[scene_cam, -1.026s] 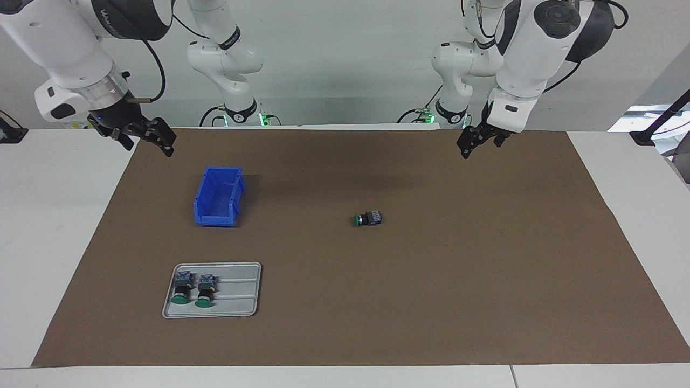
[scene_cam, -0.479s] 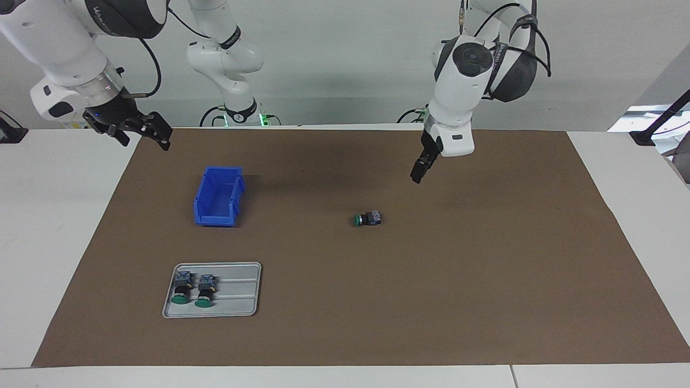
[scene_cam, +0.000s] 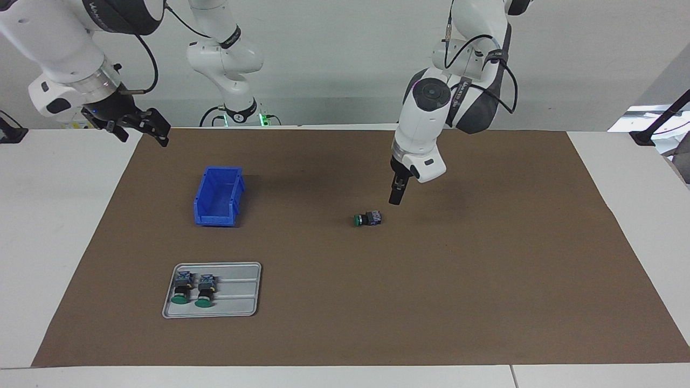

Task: Place and press button with both arms
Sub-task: 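Reach the left gripper over the button on the table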

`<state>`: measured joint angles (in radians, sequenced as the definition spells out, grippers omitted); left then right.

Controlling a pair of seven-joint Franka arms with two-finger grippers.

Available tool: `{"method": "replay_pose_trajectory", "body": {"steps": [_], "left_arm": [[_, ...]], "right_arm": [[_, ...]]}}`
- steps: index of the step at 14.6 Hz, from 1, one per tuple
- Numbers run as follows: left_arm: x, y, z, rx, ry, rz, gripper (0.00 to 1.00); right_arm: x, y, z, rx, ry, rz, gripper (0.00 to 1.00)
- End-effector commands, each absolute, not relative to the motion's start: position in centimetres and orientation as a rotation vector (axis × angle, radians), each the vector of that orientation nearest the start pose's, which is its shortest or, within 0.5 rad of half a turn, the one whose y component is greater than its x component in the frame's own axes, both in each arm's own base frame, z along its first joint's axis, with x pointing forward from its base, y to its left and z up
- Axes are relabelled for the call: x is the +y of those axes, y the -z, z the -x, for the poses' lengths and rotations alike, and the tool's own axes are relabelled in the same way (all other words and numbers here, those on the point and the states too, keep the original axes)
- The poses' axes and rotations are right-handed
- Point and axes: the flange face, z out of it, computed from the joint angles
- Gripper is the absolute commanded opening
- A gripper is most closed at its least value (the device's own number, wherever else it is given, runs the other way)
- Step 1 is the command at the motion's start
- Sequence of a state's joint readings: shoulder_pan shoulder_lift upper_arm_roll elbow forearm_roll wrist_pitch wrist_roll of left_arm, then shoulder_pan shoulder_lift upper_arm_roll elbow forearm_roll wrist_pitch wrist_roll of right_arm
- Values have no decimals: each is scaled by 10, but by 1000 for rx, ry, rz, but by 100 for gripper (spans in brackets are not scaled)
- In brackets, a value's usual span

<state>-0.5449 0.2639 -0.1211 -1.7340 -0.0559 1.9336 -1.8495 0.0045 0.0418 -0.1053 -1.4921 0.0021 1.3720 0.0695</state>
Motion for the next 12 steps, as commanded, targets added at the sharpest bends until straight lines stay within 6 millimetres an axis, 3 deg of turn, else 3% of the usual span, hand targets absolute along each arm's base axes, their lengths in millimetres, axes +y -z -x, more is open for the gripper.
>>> {"method": "replay_pose_trajectory", "body": {"steps": [1,3,12], "left_arm": [[-411,-390,-498,-1867,-143,2462,99],[-426,-368,-498,-1916,-142,2423,99],[-435,-328,-504,-2076,-84,2285,98]], "right_arm": [[-49,-625,-536,223,-252,3120,98],[-48,-625,-536,220,-252,3118,99],[-49,-625,-535,224,-252,3117,99]]}}
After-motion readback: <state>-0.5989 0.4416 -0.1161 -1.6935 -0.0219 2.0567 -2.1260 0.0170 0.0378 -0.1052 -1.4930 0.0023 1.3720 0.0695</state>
